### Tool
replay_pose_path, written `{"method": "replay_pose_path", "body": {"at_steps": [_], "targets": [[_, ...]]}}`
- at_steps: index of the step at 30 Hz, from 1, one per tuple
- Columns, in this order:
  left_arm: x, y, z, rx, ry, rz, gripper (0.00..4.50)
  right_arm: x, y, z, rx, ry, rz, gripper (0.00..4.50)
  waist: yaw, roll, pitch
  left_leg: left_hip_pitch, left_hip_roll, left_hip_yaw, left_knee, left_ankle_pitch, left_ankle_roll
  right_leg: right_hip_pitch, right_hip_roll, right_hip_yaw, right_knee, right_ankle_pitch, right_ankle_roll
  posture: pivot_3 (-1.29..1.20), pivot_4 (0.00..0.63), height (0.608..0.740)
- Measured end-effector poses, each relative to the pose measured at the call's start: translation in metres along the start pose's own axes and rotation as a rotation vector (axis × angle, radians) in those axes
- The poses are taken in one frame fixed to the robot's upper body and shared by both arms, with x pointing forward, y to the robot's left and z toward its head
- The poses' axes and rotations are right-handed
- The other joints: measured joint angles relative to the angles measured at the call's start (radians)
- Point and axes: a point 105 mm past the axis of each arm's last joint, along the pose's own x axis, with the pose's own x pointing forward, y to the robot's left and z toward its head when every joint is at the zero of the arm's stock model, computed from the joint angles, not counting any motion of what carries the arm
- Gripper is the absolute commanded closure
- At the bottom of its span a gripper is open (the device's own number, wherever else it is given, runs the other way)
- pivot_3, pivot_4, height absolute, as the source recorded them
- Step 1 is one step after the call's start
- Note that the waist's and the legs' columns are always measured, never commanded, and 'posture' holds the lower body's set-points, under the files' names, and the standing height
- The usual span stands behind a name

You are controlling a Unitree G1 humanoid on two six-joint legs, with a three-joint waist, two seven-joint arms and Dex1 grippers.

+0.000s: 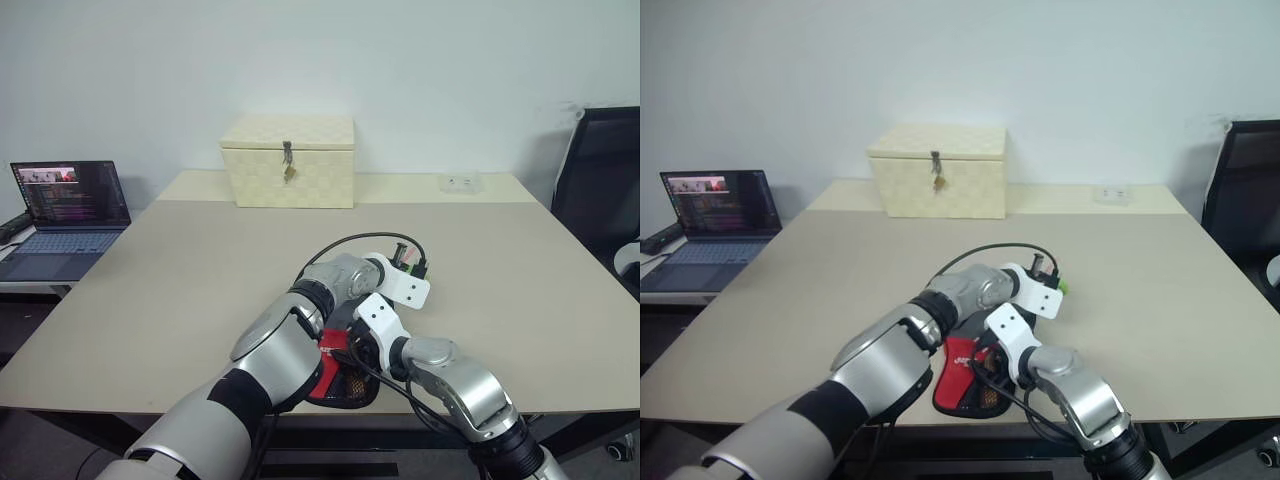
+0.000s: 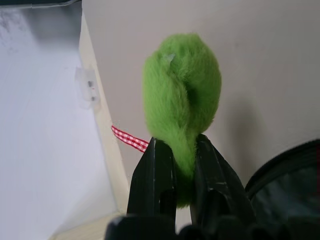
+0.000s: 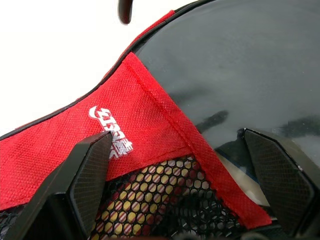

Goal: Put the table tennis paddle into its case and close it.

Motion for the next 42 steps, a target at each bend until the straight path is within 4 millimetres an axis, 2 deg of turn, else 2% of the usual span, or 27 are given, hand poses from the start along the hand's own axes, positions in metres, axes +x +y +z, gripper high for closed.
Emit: {"method": "replay_pose_path", "body": {"at_steps": [8, 10, 13, 21, 25, 31, 35, 38, 42], "targets": [[-0.003, -0.019, -0.001, -0.183, -0.047, -0.124, 0.32, 0.005, -0.001, 0.004, -0.008, 0.013, 0.032, 0.00, -0.010, 0.000, -0.003, 0.004, 0.001, 0.001, 0.000, 0.000, 0.000, 0.003, 0.002, 0.001, 0.000, 0.000, 0.000, 0.00, 0.150, 0.740], [-0.005, -0.026, -0.004, -0.201, -0.048, -0.166, 0.32, 0.006, -0.003, 0.005, -0.008, 0.015, 0.038, 0.00, -0.014, 0.000, -0.004, 0.004, 0.001, 0.001, 0.000, 0.000, 0.000, 0.003, 0.002, 0.001, 0.000, 0.000, 0.000, 0.00, 0.150, 0.740], [-0.007, -0.027, -0.006, -0.242, -0.056, -0.171, 0.32, 0.008, -0.003, 0.007, -0.008, 0.015, 0.052, 0.00, -0.020, 0.000, -0.005, 0.004, 0.002, 0.001, 0.000, 0.000, 0.000, 0.004, 0.002, 0.002, 0.000, 0.000, 0.000, 0.00, 0.150, 0.740], [-0.022, -0.007, -0.017, -0.520, -0.148, -0.102, 0.32, 0.012, -0.010, 0.012, 0.014, 0.013, 0.067, 0.00, -0.024, 0.000, -0.005, 0.005, 0.002, 0.001, 0.001, 0.000, 0.000, 0.004, 0.003, 0.002, 0.001, 0.000, 0.000, 0.00, 0.150, 0.740], [-0.036, 0.002, -0.033, -0.632, -0.172, -0.084, 0.32, 0.006, -0.012, 0.014, 0.014, 0.005, 0.094, 0.00, -0.023, 0.000, -0.005, 0.003, 0.002, 0.001, 0.001, 0.000, 0.000, 0.002, 0.003, 0.002, 0.001, 0.000, 0.000, 0.00, 0.150, 0.740], [-0.064, 0.010, -0.062, -0.886, -0.232, -0.056, 0.32, -0.014, -0.017, 0.013, 0.018, 0.032, 0.130, 0.00, -0.021, 0.000, -0.004, -0.002, 0.003, 0.000, 0.000, 0.000, 0.000, -0.002, 0.001, 0.001, 0.000, 0.000, 0.000, 0.00, 0.150, 0.740], [-0.080, -0.016, -0.084, -1.020, -0.215, -0.101, 0.32, -0.029, -0.020, 0.015, 0.046, 0.037, 0.150, 0.00, -0.022, 0.001, -0.004, -0.005, 0.004, -0.002, -0.001, 0.000, 0.000, -0.004, 0.001, 0.000, -0.002, 0.001, -0.002, 0.00, 0.150, 0.740], [-0.082, -0.046, -0.088, -1.099, -0.202, -0.159, 0.32, -0.041, -0.019, 0.028, 0.045, 0.005, 0.171, 0.00, -0.021, 0.001, -0.003, -0.008, 0.004, -0.003, 0.000, 0.000, 0.000, -0.005, 0.001, -0.001, -0.003, 0.003, -0.005, 0.00, 0.150, 0.740], [-0.081, -0.070, -0.087, -1.168, -0.198, -0.208, 0.32, -0.059, -0.026, 0.049, -0.003, -0.041, 0.157, 0.00, -0.016, 0.001, -0.003, -0.012, 0.004, -0.004, 0.001, 0.000, 0.000, -0.009, 0.000, -0.003, -0.002, 0.003, -0.005, 0.00, 0.150, 0.740]]}}
